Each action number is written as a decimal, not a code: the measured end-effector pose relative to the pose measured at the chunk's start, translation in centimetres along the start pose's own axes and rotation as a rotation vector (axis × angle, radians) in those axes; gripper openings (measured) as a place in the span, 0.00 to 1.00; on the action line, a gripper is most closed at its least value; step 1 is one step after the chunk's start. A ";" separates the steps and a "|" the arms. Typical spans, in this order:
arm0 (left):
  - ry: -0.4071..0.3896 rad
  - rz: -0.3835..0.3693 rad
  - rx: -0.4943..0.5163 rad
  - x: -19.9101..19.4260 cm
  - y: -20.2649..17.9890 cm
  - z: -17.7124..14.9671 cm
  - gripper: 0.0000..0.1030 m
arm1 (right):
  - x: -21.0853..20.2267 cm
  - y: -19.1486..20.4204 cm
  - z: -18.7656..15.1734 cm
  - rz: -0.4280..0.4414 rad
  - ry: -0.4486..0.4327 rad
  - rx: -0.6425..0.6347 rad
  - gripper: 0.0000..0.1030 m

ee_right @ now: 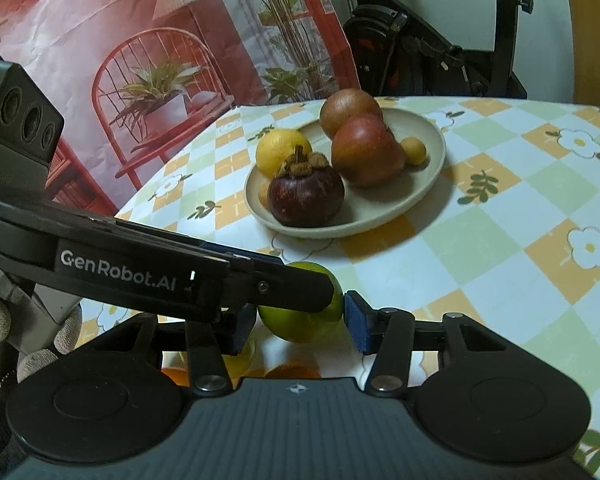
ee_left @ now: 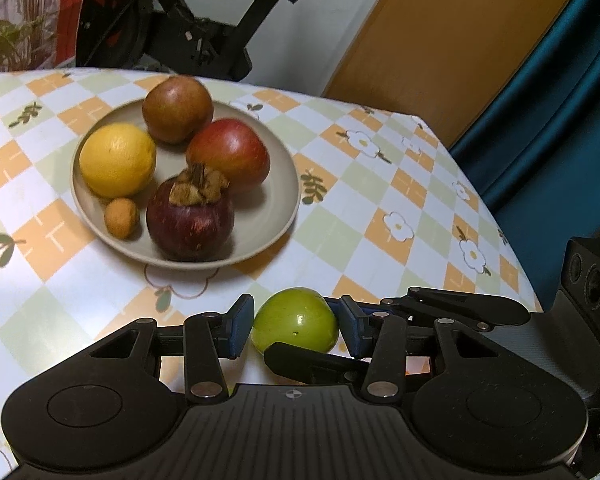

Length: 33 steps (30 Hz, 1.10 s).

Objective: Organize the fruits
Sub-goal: 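Carry the green apple with both grippers over the plate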

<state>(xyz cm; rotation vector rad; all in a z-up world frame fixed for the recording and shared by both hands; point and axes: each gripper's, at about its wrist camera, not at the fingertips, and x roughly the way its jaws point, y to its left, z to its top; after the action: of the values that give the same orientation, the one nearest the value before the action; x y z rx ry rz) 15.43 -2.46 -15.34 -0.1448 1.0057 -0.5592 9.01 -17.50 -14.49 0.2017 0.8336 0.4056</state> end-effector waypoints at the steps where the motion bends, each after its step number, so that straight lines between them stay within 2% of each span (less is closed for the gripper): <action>1: -0.006 0.002 0.005 -0.1 -0.1 0.1 0.47 | -0.1 0.0 0.1 0.000 -0.005 -0.001 0.49; 10: -0.056 0.007 0.028 -0.4 -0.5 2.4 0.47 | -0.4 -0.4 2.3 -0.007 -0.045 -0.028 0.49; 18: -0.075 0.023 0.040 0.9 -0.2 5.3 0.47 | 0.5 -1.2 4.8 -0.043 -0.075 -0.096 0.49; 27: -0.041 0.056 0.026 3.1 0.9 6.4 0.46 | 3.2 -2.1 5.9 -0.077 -0.046 -0.170 0.49; 33: -0.032 0.050 0.022 3.6 1.4 6.6 0.43 | 4.6 -2.8 6.0 -0.094 -0.013 -0.167 0.49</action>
<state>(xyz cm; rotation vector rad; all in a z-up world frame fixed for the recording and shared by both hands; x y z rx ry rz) 22.95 -4.02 -15.00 -0.1087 0.9690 -0.5202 17.05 -18.17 -14.55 0.0104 0.7889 0.3828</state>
